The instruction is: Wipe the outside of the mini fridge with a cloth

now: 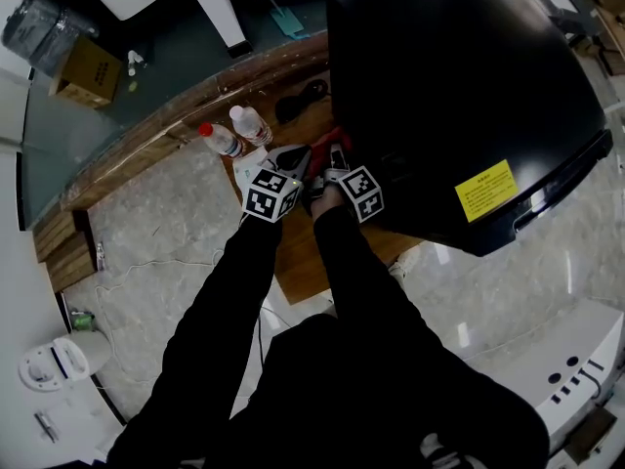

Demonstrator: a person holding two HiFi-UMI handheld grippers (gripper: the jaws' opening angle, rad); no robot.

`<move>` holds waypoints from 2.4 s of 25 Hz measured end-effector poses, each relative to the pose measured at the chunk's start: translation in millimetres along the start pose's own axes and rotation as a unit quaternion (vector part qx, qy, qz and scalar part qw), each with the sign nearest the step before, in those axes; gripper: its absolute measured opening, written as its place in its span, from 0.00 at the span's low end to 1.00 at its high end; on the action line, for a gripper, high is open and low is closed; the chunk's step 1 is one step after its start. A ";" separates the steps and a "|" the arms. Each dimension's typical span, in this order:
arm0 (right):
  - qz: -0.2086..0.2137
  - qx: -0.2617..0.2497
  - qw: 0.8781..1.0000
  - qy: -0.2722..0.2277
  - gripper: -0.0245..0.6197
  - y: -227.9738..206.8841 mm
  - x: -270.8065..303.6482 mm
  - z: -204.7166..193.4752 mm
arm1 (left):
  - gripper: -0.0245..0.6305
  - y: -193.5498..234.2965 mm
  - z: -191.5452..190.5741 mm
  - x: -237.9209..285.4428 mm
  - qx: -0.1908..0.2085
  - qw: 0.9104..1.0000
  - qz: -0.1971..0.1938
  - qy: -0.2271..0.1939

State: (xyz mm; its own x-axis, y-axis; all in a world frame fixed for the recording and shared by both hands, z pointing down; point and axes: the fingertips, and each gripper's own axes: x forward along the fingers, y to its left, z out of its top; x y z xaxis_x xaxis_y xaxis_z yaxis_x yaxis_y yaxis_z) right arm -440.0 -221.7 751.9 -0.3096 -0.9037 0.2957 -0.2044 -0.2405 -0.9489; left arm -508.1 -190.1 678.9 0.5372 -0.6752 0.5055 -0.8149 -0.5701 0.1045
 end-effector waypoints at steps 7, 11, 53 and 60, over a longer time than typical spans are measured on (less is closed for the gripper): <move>0.125 -0.199 0.964 0.120 0.17 99.1 -78.2 -54.1 | 0.05 -3.4 43.7 -94.2 -0.023 0.994 0.040 -0.097; 0.203 -0.341 0.903 0.163 0.16 146.4 -162.2 -63.3 | 0.05 -37.2 65.6 -147.1 -0.004 0.989 0.051 -0.141; 0.258 -0.635 0.722 0.095 0.19 210.2 -343.2 240.0 | 0.05 -401.3 187.3 -113.4 -0.017 0.957 0.126 -0.259; 0.228 -0.656 0.717 0.058 0.19 199.9 -328.4 314.4 | 0.05 -435.9 208.9 -66.2 -0.014 0.959 0.092 -0.268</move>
State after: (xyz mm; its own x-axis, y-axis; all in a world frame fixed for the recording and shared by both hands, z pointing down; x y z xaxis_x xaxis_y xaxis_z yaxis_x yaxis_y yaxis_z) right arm -87.3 -84.4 430.5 -0.6812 -0.7290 0.0672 -0.7321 0.6793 -0.0515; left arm -142.9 5.3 420.9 0.4124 -0.9110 0.0046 -0.9080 -0.4106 0.0832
